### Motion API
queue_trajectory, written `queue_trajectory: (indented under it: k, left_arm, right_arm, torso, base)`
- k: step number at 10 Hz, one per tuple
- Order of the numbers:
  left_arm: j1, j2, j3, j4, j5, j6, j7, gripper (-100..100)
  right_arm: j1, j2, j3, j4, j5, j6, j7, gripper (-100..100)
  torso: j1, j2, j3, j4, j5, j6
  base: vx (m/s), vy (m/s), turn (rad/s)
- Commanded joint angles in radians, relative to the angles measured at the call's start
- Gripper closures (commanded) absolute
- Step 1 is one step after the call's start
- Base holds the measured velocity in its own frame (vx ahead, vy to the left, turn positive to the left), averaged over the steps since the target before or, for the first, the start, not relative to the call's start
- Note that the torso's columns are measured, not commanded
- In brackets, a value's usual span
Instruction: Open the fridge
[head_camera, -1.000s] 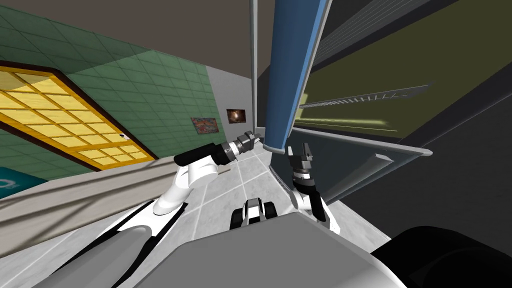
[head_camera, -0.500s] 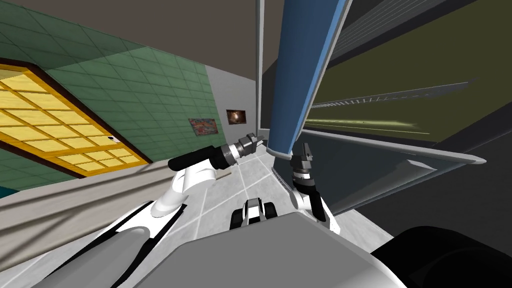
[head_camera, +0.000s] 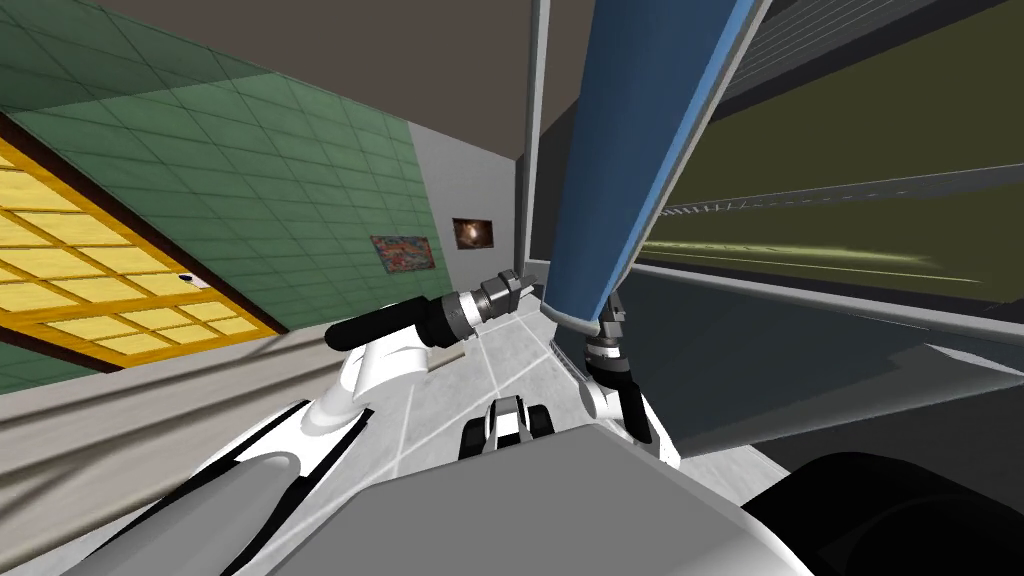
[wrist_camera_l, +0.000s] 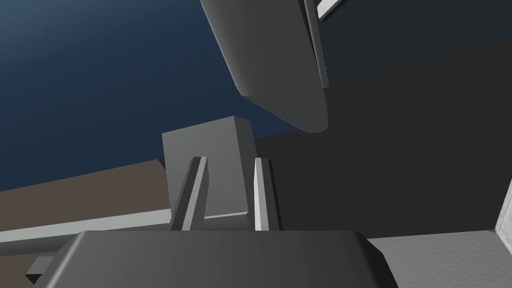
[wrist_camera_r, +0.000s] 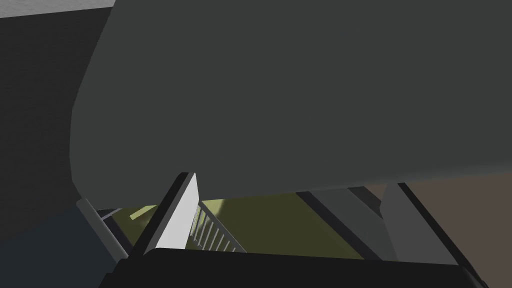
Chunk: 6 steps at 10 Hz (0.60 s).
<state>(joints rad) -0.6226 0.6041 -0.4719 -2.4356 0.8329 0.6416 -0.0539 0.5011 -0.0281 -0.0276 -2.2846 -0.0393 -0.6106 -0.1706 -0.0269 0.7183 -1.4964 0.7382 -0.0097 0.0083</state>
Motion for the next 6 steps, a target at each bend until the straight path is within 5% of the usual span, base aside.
queue_trajectory:
  k: [1, 2, 6]
  left_arm:
    - [-0.012, 0.002, 0.017, -0.042, 0.018, -0.017, 0.005, 100]
    - [-0.032, 0.005, 0.031, -0.038, 0.031, 0.025, 0.035, -100]
    - [-0.119, 0.007, 0.105, -0.036, 0.085, 0.075, 0.101, -100]
  right_arm:
    - [0.000, 0.000, 0.000, 0.000, 0.000, 0.000, 0.000, 0]
    - [0.000, 0.000, 0.000, 0.000, 0.000, 0.000, 0.000, 0]
    - [0.001, 0.001, 0.000, -0.001, 0.000, -0.003, 0.000, 0]
  torso:
    - [0.000, 0.002, 0.001, 0.000, 0.000, -0.001]
    - [0.000, 0.002, 0.002, 0.000, 0.000, -0.001]
    - [0.026, 0.022, 0.022, 0.001, 0.009, -0.008]
  base:
    - [0.215, 0.143, -0.067]
    - [0.095, 0.108, 0.036]
    - [-0.015, -0.003, 0.043]
